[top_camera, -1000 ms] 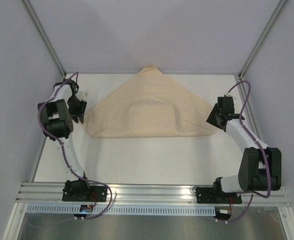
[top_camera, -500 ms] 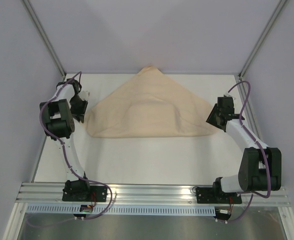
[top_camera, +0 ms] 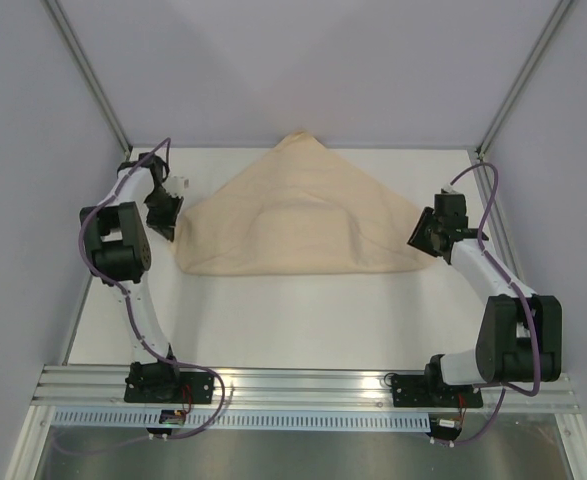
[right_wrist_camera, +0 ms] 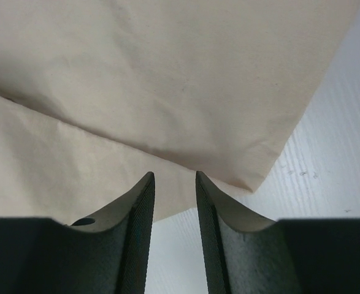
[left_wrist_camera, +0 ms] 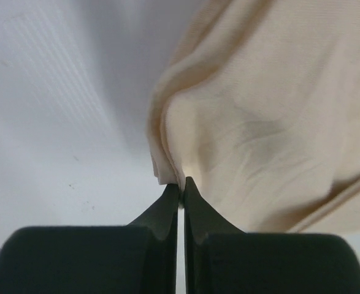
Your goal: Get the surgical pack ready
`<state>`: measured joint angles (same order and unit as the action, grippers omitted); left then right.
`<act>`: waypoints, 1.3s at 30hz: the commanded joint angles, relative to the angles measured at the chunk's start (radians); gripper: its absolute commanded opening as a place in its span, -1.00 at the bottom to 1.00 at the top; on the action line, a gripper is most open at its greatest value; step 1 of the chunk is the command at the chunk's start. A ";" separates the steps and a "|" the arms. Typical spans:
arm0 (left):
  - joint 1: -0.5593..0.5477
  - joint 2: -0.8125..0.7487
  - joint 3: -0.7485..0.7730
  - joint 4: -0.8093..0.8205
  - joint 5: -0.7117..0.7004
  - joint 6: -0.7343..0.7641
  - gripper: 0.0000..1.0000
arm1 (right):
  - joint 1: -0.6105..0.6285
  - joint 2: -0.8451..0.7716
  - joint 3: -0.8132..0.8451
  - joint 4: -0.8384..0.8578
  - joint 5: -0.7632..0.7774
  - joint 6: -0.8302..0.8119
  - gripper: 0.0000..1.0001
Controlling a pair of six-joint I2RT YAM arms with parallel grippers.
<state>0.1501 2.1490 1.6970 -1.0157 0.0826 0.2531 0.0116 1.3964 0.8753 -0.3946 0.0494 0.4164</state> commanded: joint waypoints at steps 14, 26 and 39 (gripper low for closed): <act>-0.374 -0.270 0.275 -0.230 0.298 0.003 -1.00 | 0.136 0.222 0.093 0.197 -0.332 0.042 -0.42; -0.667 -0.023 0.575 -0.112 0.379 -0.130 -1.00 | 0.205 0.421 0.235 0.183 -0.327 0.027 -0.46; -0.747 0.161 0.500 0.307 0.408 -0.310 -1.00 | 0.205 0.452 0.237 0.189 -0.356 0.013 -0.46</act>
<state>-0.5705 2.2871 2.1666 -0.8520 0.4732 -0.0051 0.2150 1.8339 1.0821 -0.2340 -0.2848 0.4404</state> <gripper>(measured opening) 0.018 0.271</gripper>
